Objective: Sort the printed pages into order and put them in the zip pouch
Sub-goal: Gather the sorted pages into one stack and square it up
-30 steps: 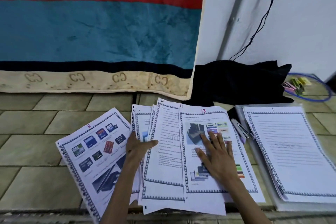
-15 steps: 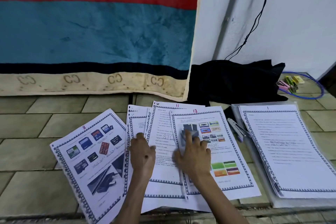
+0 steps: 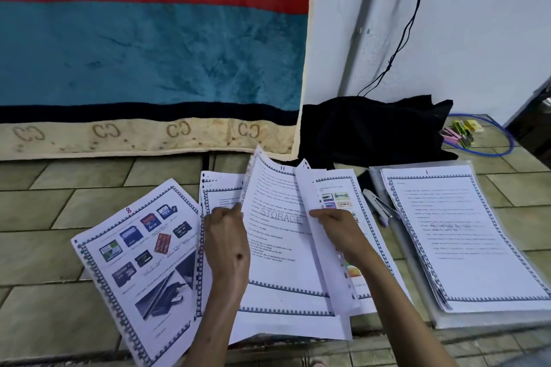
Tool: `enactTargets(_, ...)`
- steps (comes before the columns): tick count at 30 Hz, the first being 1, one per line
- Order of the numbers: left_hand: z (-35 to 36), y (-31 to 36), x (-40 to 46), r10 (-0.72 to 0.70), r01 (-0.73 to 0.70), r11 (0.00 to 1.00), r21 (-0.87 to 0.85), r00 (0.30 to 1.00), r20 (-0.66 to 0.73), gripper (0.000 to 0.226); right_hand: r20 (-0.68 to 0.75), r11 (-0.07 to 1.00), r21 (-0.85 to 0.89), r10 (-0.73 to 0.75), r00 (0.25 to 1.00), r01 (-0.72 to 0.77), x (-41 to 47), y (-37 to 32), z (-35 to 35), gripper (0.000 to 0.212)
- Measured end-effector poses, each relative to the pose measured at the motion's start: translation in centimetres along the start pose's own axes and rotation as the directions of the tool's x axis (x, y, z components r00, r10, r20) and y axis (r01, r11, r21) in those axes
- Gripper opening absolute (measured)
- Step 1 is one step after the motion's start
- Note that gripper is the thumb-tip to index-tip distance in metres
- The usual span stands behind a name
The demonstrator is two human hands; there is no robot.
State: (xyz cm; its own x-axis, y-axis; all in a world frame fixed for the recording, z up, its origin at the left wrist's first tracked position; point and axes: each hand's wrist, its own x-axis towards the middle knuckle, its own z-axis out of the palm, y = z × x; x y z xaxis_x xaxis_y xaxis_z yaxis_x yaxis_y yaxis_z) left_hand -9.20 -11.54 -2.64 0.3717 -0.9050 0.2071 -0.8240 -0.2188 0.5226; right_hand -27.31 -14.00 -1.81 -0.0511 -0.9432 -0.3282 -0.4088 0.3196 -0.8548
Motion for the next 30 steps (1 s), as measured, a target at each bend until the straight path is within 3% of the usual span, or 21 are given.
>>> enactTargets(5, 0.2, -0.8, 0.2, -0.081, 0.084, 0.996, -0.043, 0.995, 0.060, 0.021, 0.066, 1.000, 0.017, -0.014, 0.998, 0.013, 0.0, 0.0, -0.1, 0.029)
enactTargets(8, 0.8, -1.2, 0.0, 0.049, -0.044, 0.990, 0.137, 0.998, -0.028, 0.007, 0.091, 0.999, 0.035, -0.001, 0.996, -0.002, 0.1, 0.0, 0.0, 0.031)
enactTargets(13, 0.8, -0.8, -0.4, 0.176, -0.160, 0.976, 0.147, 0.979, -0.105, 0.013, 0.123, 0.975, 0.162, 0.130, 0.984, -0.150, -0.2, -1.1, 0.0, 0.035)
enactTargets(14, 0.7, -0.4, -0.6, 0.205, -0.192, 0.974, 0.117, 0.972, -0.112, 0.010, 0.121, 0.974, 0.139, 0.163, 0.979, -0.179, -0.3, -1.4, -0.1, 0.040)
enactTargets(16, -0.4, 1.2, -1.6, 0.203, -0.206, 0.972, -0.115, 0.979, -0.037, 0.007, 0.130, 0.967, 0.116, 0.210, 0.969, -0.225, -0.7, -2.1, -0.2, 0.059)
enactTargets(19, -0.7, 4.2, -3.2, 0.174, -0.026, 0.894, -0.447, 0.940, 0.292, 0.010, 0.161, 0.965, 0.137, 0.201, 0.966, -0.223, -1.1, -2.8, -0.2, 0.068)
enactTargets(22, 0.1, 5.5, -3.5, 0.167, 0.174, 0.759, -0.627, 0.879, 0.446, 0.008, 0.030, 0.991, 0.078, 0.110, 0.993, -0.112, -1.1, -2.8, -0.3, 0.038)
enactTargets(24, 0.3, 4.0, -2.5, 0.014, 0.219, 0.809, -0.546, 0.921, 0.390, 0.020, -0.084, 0.998, 0.009, 0.057, 0.995, -0.056, -0.7, -2.1, -1.0, 0.022)
enactTargets(27, 0.7, -0.2, -0.6, -0.195, 0.251, 0.952, -0.177, 0.939, 0.285, 0.042, -0.136, 0.991, -0.128, 0.022, 0.990, -0.039, -0.4, -1.4, -2.0, 0.022)
enactTargets(28, 0.9, -1.1, -0.2, -0.241, 0.297, 0.945, -0.138, 0.917, 0.319, 0.047, -0.146, 0.986, -0.163, 0.005, 0.989, -0.029, -0.3, -1.4, -2.1, 0.024)
enactTargets(30, 1.3, -1.8, 0.5, -0.283, 0.384, 0.896, -0.223, 0.881, 0.379, 0.050, -0.177, 0.969, -0.248, -0.025, 0.984, -0.020, -0.1, -1.4, -1.8, 0.022)
